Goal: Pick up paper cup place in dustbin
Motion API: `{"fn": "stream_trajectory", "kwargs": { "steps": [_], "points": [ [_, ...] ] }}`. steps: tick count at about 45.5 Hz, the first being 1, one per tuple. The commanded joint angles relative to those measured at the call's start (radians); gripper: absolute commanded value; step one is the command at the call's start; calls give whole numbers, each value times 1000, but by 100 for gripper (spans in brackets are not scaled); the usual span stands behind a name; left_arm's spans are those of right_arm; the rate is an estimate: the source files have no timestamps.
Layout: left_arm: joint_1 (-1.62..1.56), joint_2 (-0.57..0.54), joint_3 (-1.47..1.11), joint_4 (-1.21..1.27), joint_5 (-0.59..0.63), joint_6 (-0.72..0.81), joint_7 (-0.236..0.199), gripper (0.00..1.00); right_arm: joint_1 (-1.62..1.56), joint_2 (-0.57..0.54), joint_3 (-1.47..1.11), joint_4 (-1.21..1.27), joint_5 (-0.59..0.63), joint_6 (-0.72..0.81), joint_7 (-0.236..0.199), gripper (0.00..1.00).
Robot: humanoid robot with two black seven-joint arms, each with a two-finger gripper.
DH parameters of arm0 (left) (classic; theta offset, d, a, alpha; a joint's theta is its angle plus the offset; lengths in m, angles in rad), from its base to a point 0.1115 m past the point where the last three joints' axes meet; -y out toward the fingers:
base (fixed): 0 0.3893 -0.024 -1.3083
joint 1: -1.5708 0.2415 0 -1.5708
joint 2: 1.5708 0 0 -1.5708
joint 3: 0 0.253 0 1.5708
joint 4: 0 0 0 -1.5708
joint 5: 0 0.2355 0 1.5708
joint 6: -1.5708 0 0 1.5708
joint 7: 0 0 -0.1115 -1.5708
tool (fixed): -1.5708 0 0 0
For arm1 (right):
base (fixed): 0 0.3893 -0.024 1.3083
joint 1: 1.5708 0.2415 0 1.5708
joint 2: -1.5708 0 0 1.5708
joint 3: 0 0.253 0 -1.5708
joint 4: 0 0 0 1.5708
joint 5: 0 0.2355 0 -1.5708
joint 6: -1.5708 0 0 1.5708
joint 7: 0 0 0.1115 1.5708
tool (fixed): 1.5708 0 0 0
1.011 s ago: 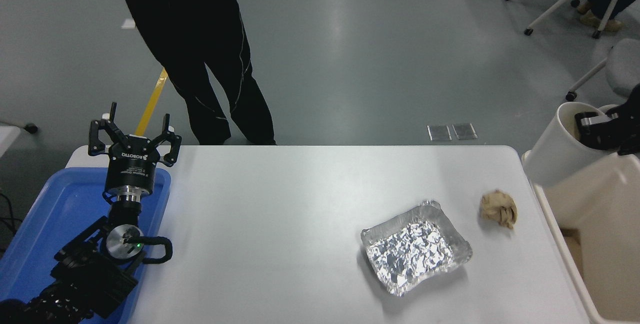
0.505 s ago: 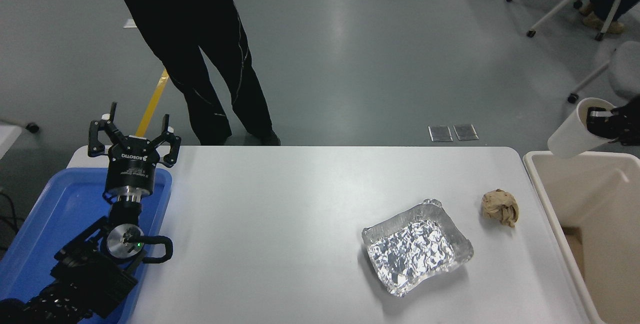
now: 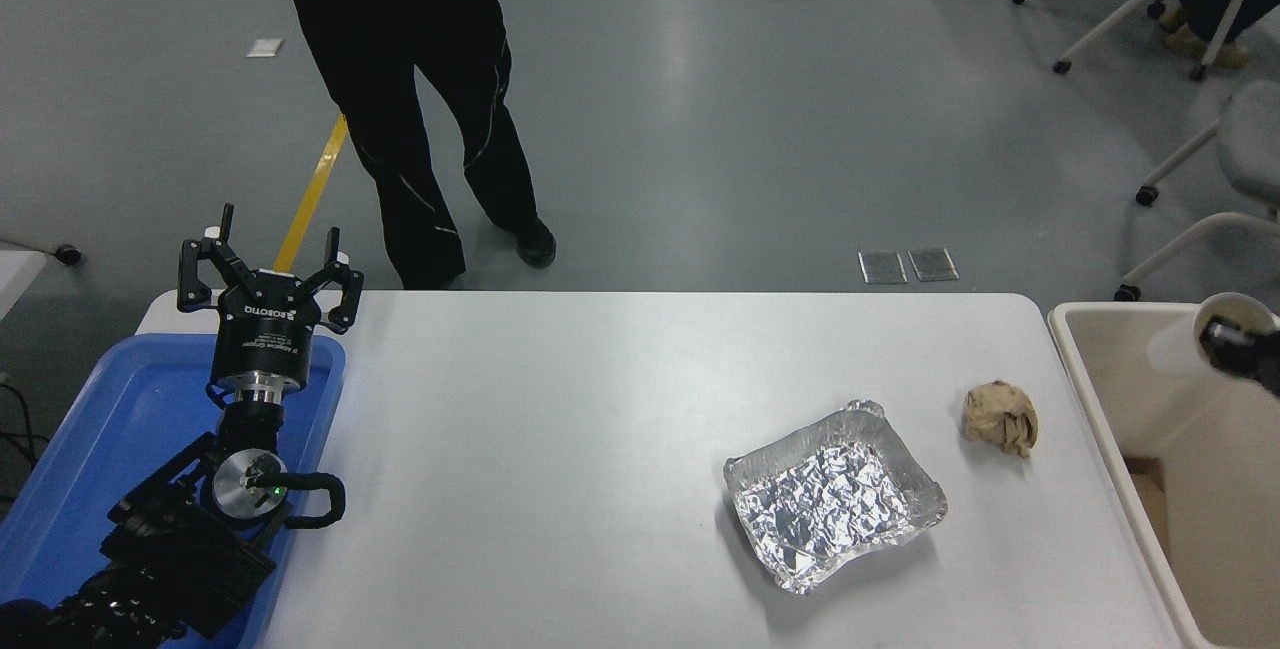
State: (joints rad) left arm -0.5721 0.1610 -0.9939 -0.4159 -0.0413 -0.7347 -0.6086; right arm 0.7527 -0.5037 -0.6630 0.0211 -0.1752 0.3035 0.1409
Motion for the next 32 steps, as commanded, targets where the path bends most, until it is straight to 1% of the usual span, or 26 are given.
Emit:
{"fn": "stream_trajectory", "kwargs": {
  "steps": [1, 5, 9, 23, 24, 25, 26, 27, 32],
  "points": [
    [0, 0, 0, 0, 0, 1, 0, 99, -153, 66, 48, -44, 60, -205, -87, 0],
    [1, 0, 0, 0, 0, 1, 0, 99, -171, 86, 83, -44, 82, -253, -121, 0],
    [0, 0, 0, 0, 0, 1, 0, 99, -179, 93, 92, -43, 85, -290, -139, 0],
    [0, 0, 0, 0, 0, 0, 1, 99, -213, 91, 92, -43, 86, -297, -141, 1],
    [0, 0, 0, 0, 0, 0, 1, 99, -217, 93, 92, -41, 86, -297, -139, 21],
    [0, 0, 1, 0, 0, 0, 0, 99, -220, 93, 92, -41, 86, -297, -139, 48],
    [0, 0, 0, 0, 1, 0, 1, 99, -220, 91, 92, -41, 86, -299, -139, 83],
    [0, 0, 0, 0, 0, 0, 0, 99, -216, 91, 94, -41, 88, -300, -138, 100],
    [0, 0, 1, 0, 1, 0, 0, 99, -204, 91, 111, -41, 102, -290, -136, 100]
  ]
}}
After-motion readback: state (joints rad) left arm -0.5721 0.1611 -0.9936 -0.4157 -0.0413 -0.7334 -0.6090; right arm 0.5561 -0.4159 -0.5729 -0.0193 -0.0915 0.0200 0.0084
